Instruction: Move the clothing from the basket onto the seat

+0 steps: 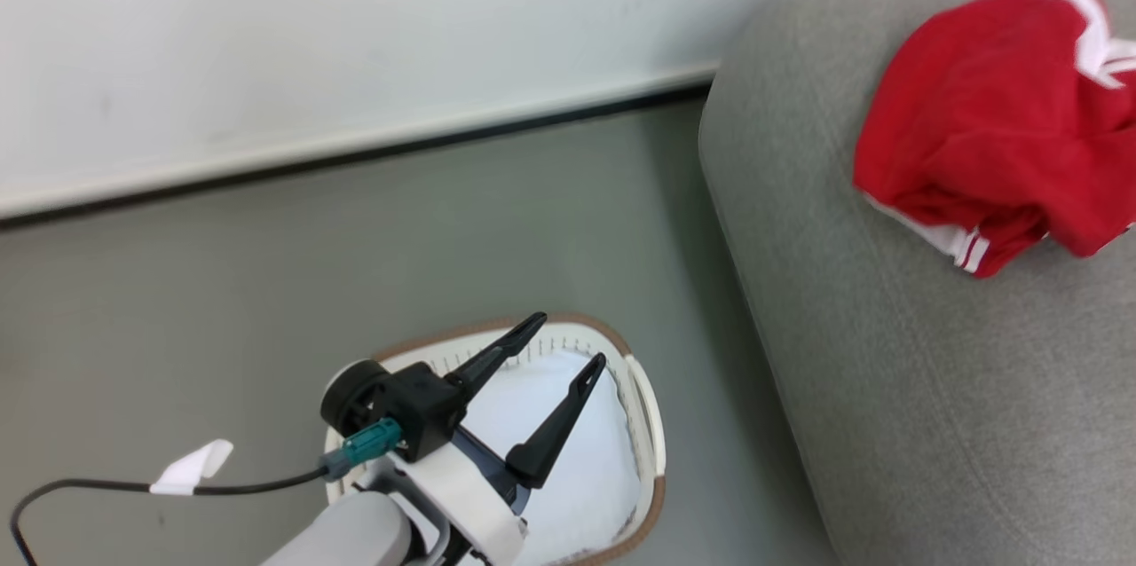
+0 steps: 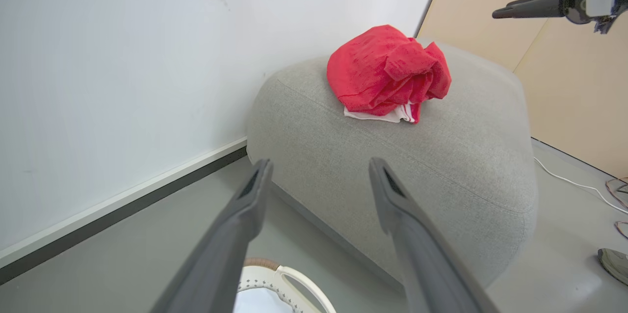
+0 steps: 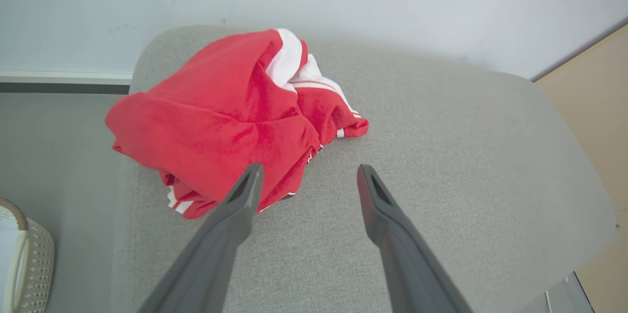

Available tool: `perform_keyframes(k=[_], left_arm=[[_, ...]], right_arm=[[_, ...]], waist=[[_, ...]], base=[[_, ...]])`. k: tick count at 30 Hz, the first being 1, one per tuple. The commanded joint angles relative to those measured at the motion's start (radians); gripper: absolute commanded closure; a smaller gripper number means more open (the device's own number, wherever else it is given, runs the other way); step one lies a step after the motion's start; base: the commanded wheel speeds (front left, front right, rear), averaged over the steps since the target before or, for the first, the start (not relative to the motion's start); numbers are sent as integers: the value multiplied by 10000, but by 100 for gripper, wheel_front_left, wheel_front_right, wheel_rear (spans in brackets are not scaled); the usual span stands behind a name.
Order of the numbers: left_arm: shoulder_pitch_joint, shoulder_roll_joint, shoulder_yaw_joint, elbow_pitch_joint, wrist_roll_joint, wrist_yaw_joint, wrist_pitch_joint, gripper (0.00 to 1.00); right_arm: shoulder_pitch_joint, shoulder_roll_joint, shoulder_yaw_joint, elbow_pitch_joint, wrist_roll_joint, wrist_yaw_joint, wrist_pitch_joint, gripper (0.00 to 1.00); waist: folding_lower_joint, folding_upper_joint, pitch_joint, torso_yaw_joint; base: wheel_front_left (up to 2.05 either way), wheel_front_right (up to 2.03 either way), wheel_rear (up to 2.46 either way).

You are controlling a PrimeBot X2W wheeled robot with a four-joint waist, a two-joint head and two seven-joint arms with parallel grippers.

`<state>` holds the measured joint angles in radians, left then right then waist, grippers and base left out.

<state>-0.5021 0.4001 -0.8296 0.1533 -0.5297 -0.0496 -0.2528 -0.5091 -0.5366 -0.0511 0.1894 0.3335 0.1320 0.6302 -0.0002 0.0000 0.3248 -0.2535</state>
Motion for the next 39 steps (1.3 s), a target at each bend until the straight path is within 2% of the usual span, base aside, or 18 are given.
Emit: perform_keyframes(k=[1,5,11,17,24,27,31,35,39], left_arm=[[199,-127,61,124,-182,59,-55,0],[407,-343,371,507,-256,232,-111,0],[733,-588,1202,762,-393,507,-115,0],[1534,-722,2766,684,-508,849,-114,0],[2728,-829,4756,677,-402,864,-116,0],[3191,-999,5412,754,-24,748,-116,0],[3819,-1427,6205,778,571,319,-116,0],[4267,-1953,6782,900,1494,113,-117,0],[4720,-2495,7543,801,2494,45,-117,0]], right_arm=[[146,-150,32,-338,221,-25,-39,0],[194,-168,250,-1276,660,-25,-380,0],[413,305,458,-1918,624,-25,-1136,0],[1131,1478,292,-2014,420,-25,-2635,0],[2527,3202,131,-2006,-210,-24,-4678,0],[3137,3773,107,-1703,-395,-25,-5713,0],[3981,4370,144,-1040,-759,-25,-7251,0],[4585,4549,600,-251,-775,-25,-8499,0],[4857,4646,1033,441,-621,-24,-8913,0]], waist=[[2,0,-995,183],[2,0,-1714,535],[2,0,-2635,1262],[2,0,-3282,1940],[2,0,-3456,2474],[2,0,-3461,2635],[2,0,-3594,2731],[2,0,-3717,2735],[2,0,-3739,2688]], base=[[0,0,0],[0,0,0],[0,0,0],[0,0,0],[0,0,0],[0,0,0],[0,0,0],[0,0,0],[0,0,0]])
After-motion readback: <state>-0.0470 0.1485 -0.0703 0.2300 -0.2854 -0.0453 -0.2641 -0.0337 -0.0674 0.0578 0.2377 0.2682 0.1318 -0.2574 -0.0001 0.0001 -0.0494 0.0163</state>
